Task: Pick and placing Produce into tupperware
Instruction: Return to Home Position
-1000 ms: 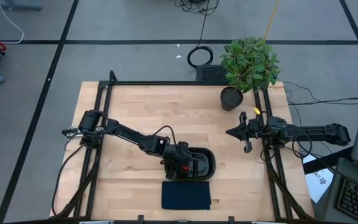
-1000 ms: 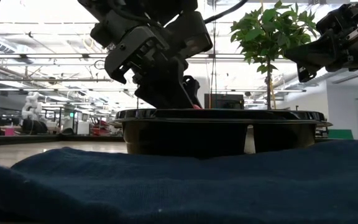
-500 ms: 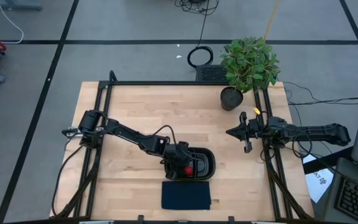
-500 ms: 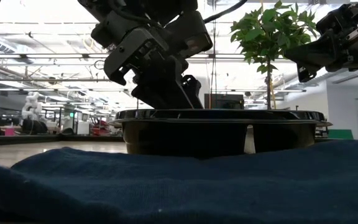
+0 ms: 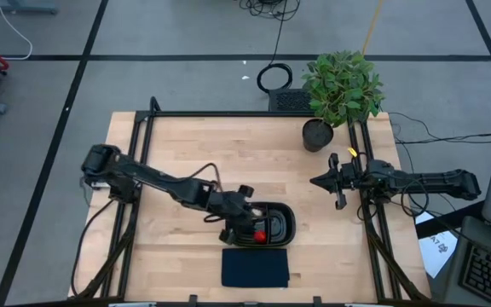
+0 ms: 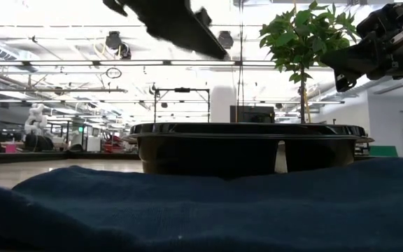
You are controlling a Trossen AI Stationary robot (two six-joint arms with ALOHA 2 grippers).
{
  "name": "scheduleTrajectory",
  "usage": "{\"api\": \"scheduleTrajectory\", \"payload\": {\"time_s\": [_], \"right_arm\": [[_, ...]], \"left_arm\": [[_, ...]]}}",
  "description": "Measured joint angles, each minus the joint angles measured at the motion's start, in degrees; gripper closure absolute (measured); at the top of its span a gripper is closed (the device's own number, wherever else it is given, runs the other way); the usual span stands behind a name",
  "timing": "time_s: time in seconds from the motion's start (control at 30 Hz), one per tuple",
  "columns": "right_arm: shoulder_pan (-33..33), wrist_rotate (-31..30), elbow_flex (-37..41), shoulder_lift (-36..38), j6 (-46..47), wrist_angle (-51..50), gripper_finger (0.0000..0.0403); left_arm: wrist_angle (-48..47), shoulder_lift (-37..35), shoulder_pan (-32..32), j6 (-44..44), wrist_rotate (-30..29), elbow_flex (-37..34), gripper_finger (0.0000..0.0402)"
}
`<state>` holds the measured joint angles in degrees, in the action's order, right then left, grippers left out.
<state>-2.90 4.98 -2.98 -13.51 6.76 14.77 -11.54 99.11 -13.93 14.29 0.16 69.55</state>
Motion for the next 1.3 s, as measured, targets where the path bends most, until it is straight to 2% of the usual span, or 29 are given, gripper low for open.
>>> {"api": "scheduleTrajectory", "payload": {"time_s": [0.13, 0.2, 0.53, 0.77, 0.83, 0.9, 1.07, 1.13, 1.3], "right_arm": [[0.00, 0.23, 0.00, 0.01, 0.03, 0.07, 0.0403], [0.00, 0.25, 0.00, 0.04, 0.05, -0.02, 0.0403], [0.00, 2.71, 0.00, 1.48, 0.03, 0.75, 0.0403], [0.00, 2.68, 0.00, 2.14, -1.55, 1.46, 0.0403], [0.00, 2.66, 0.00, 2.35, -1.54, 1.57, 0.0403], [0.00, 2.66, 0.00, 2.41, -1.59, 1.68, 0.0403], [0.00, 2.64, 0.00, 2.68, -1.87, 1.87, 0.0403], [0.00, 2.69, 0.00, 2.75, -1.77, 2.83, 0.0403], [0.00, 2.72, 0.00, 2.77, -0.61, 3.21, 0.0403]], "left_arm": [[1.10, -5.87, -1.56, 0.55, -5.29, -3.41, 0.0370], [3.46, -9.33, -1.58, 0.63, -5.75, -6.66, 0.0393], [36.34, -29.04, -1.36, -0.50, -14.54, -33.79, 0.0400], [38.63, -41.30, -2.39, 1.03, -27.05, -42.49, 0.0401], [38.89, -45.27, -1.80, 1.72, -26.50, -45.22, 0.0401], [40.53, -48.56, -0.56, 1.64, -23.40, -48.28, 0.0401], [46.10, -54.98, 4.20, -3.27, -22.75, -56.69, 0.0401], [47.09, -58.95, 5.20, -4.38, -20.70, -59.40, 0.0401], [46.56, -68.67, 3.39, -3.85, -19.83, -64.11, 0.0402]]}}
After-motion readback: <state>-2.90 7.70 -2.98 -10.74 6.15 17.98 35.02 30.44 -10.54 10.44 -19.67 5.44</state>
